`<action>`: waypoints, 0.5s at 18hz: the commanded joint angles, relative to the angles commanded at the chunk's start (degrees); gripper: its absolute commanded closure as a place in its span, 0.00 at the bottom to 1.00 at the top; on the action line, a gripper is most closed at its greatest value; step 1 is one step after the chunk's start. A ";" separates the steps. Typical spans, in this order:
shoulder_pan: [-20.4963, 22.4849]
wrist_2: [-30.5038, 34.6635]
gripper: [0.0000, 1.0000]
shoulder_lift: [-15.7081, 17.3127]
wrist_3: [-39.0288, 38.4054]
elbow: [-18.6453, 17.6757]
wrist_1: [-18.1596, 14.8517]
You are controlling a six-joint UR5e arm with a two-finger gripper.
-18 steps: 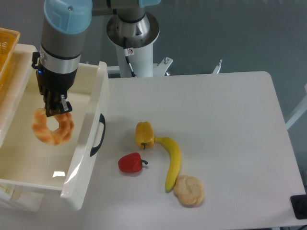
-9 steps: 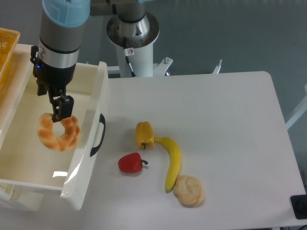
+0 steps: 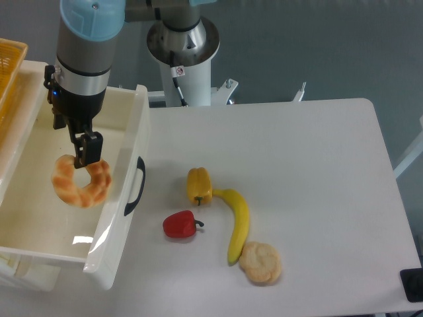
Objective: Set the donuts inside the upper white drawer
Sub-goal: 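Lower the donut into the white drawer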
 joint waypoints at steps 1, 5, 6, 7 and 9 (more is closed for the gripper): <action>-0.18 0.00 0.00 0.00 0.00 0.00 0.00; -1.06 -0.17 0.00 0.44 0.09 -0.18 -0.18; -1.15 -0.09 0.00 0.27 0.09 -0.18 -0.18; -1.15 0.09 0.00 -0.17 0.09 -0.18 -0.18; -0.63 0.18 0.00 -1.05 0.61 -0.44 0.00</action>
